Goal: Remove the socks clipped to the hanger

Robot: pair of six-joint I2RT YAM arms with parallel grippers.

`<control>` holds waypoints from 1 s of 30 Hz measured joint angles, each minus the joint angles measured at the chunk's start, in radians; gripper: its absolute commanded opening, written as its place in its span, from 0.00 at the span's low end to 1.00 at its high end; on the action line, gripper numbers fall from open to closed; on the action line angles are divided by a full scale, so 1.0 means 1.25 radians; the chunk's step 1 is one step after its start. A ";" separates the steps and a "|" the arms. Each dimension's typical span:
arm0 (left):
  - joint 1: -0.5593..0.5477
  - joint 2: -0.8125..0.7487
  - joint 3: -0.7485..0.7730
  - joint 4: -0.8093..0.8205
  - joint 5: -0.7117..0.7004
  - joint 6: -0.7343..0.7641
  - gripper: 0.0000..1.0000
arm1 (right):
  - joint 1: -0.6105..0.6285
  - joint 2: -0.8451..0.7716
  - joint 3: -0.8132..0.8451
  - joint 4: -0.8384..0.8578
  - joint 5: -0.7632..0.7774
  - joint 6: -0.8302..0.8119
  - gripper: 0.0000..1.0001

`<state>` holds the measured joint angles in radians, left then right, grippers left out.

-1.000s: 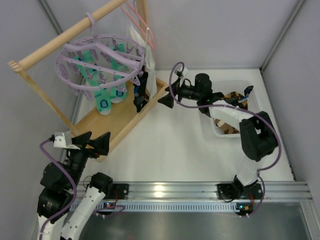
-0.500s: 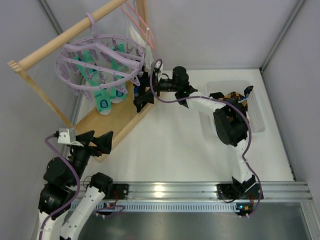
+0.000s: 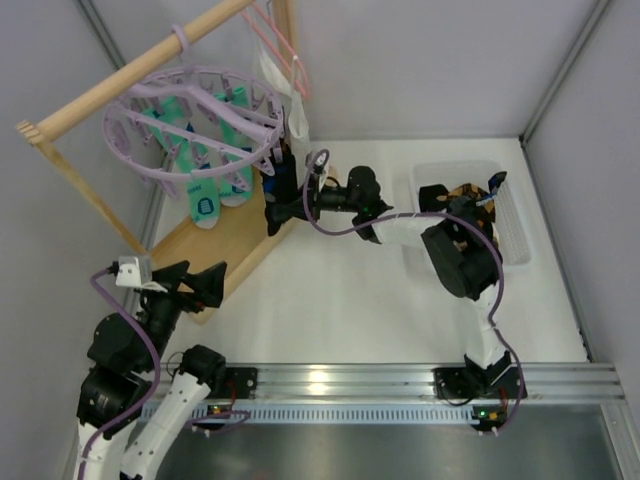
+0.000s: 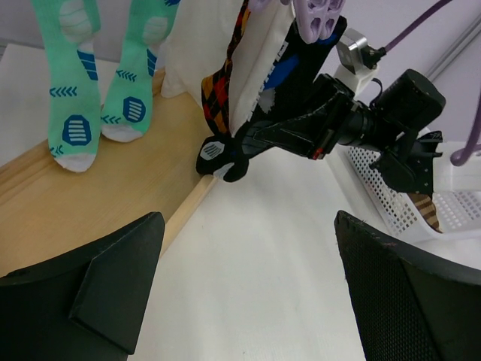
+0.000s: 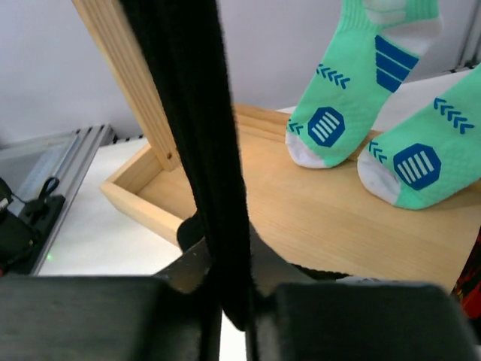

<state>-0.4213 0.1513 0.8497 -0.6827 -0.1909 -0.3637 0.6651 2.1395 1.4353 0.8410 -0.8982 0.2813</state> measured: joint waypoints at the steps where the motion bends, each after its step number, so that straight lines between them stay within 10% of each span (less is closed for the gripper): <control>1: 0.000 0.000 0.000 0.000 0.000 0.000 0.98 | 0.005 -0.025 -0.041 0.017 0.023 0.003 0.00; 17: 0.048 0.288 0.298 -0.011 0.215 -0.079 0.98 | 0.289 -0.363 -0.253 -0.036 0.546 -0.146 0.00; 30: 0.290 0.443 0.605 -0.077 0.384 -0.083 0.98 | 0.531 -0.333 -0.180 -0.248 1.000 -0.308 0.00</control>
<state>-0.0593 0.7055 1.6058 -0.7788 0.2890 -0.4679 1.3293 1.7229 1.2098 0.5312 0.3519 -0.1032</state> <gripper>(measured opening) 0.983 0.012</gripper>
